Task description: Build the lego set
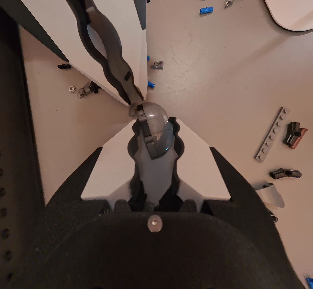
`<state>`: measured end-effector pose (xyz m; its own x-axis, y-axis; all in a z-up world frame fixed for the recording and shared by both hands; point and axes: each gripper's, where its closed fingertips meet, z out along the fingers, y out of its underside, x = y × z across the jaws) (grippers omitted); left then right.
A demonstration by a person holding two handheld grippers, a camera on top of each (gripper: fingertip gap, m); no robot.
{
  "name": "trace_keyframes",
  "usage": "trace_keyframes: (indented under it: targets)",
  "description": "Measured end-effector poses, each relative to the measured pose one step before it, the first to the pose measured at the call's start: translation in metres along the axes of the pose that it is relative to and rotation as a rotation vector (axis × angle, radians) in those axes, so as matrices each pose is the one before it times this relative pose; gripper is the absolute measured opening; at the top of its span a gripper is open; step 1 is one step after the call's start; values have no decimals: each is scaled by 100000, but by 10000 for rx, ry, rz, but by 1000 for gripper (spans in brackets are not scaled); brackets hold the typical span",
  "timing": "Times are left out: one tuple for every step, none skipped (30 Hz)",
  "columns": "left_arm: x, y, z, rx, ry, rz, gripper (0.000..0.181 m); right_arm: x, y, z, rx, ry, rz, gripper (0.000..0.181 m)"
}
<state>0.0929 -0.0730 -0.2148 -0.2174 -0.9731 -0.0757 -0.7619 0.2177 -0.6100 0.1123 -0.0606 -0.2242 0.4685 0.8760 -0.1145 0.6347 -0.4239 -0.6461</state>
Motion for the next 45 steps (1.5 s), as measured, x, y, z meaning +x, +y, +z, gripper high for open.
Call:
trace_keyframes:
  targets:
    - [82, -284, -120, 205, 99, -66, 13, 9, -8, -7, 12, -21, 23, 37]
    - [65, -159, -74, 117, 66, -27, 13, -1, 1, -9, 7, -15, 16, 37]
    - [-108, 110, -5, -55, -83, 37, 13, -3, -6, -10, 1, -7, 8, 37]
    - [-110, 250, 51, -161, -98, 64, 13, -1, 2, -1, -1, -1, 0, 37]
    - [166, 185, 106, -121, 60, 56, 13, 9, -3, 2, -1, -1, -1, 37]
    - [211, 90, 95, -66, 88, 48, 13, -4, 8, -7, -1, -5, 2, 37]
    - [134, 78, 29, -69, 30, 59, 13, 3, 8, -7, -4, -7, 2, 37]
    - [195, 31, -46, -43, 76, 70, 13, -7, 8, -7, -2, -8, 0, 37]
    - [284, -112, -84, 44, 120, 69, 12, -19, 1, -14, 2, -10, 0, 37]
    - [309, -165, -55, 76, 133, 58, 13, -14, 5, -5, 1, -12, 3, 38]
    - [289, 8, 68, -34, 120, 63, 13, -10, 9, -8, -2, -10, 1, 38]
    - [220, 191, 182, -140, 89, 59, 13, -11, 12, -6, -5, -5, -8, 38]
    - [126, 242, 262, -157, 47, 41, 13, -7, 1, 2, -3, -1, -11, 38]
    - [50, 185, 292, -128, 15, 47, 13, 0, -2, 1, 1, -1, -4, 38]
    - [158, 33, 224, -39, 78, 50, 12, 4, -2, -2, 3, -5, 4, 37]
    - [127, -226, 36, 109, 62, 57, 8, -2, 8, -10, 3, -6, 4, 37]
    - [-138, -13, 50, -32, -109, 43, 6, 6, -6, 3, 1, -2, 1, 37]
    - [-173, 9, 14, -30, -107, 11, 5, -4, 6, -3, -1, 2, -3, 38]
    - [-92, -83, -47, 47, -36, -37, 5, 7, 0, 0, 0, 3, -4, 37]
    - [9, -117, -91, 104, 31, -13, 5, 1, -2, 1, 1, 1, -1, 37]
    - [-94, -124, -136, 113, -27, -44, 5, 3, 5, -6, 1, -1, 0, 38]
    - [-249, -121, -169, 109, -99, -96, 6, -11, 1, -1, 2, -1, 0, 38]
    - [-323, -67, -180, 78, -110, -147, 6, 11, -2, -2, 3, -2, 0, 38]
    - [-372, -86, -165, 100, -150, -126, 6, -3, 2, -4, 3, -4, 2, 38]
    - [-319, -88, -118, 100, -125, -88, 5, -2, -4, -1, 4, -7, 7, 38]
    - [-215, 21, -18, 9, -79, -86, 5, 8, -7, 0, 3, -7, 7, 38]
    - [-252, 188, 97, -111, -129, -55, 5, 0, 6, -6, 1, -3, 1, 37]
    - [-293, 228, 119, -151, -194, 13, 5, 1, 1, -1, -1, -1, -2, 37]
    - [57, 16, 71, -29, 29, 6, 6, 3, 7, 7, -1, 0, -3, 37]
    - [270, -204, 29, 119, 160, -16, 5, 0, 0, 0, 0, 0, -1, 37]
    - [89, -115, 51, 52, 36, 17, 5, -11, -13, -4, 2, -9, 8, 37]
    - [-14, 101, 78, -97, -37, 49, 5, -10, -4, -4, 5, -17, 19, 37]
    - [0, 118, 89, -92, -19, 32, 6, -1, -3, 3, 8, -18, 38, 37]
    - [25, -27, 24, 10, -3, 27, 6, 16, -4, -9, 14, -28, 69, 37]
    - [-45, -32, -19, 17, -26, -2, 5, 10, -14, -32, 26, -53, 110, 37]
    - [-67, -51, -37, 33, -4, -56, 5, 4, -8, -34, 26, -67, 130, 36]
    - [-40, -10, -8, 3, 8, -74, 5, 12, -3, -38, 17, -49, 83, 37]
    - [-42, 37, 32, -24, -23, -3, 5, 13, -1, -14, 8, -9, 27, 36]
    - [18, -2, 34, -9, -16, 51, 5, 4, 0, 0, 0, 7, 8, 36]
    - [17, 22, 52, -30, -3, 32, 5, 1, 1, 9, -3, -4, 17, 36]
    - [6, -14, 15, -15, -4, -1, 5, -8, -5, -6, 12, -25, 59, 36]
    - [-30, 1, -8, -18, -24, 2, 6, 4, -24, -28, 32, -59, 128, 36]
    - [-7, 30, 24, -27, -8, 3, 5, -8, -10, -42, 35, -85, 149, 37]
    - [6, -7, 54, -4, -3, 7, 6, -8, -8, -54, 24, -73, 96, 37]
    - [3, -25, 19, 1, 5, -4, 5, -10, -46, -50, 40, -28, 27, 36]
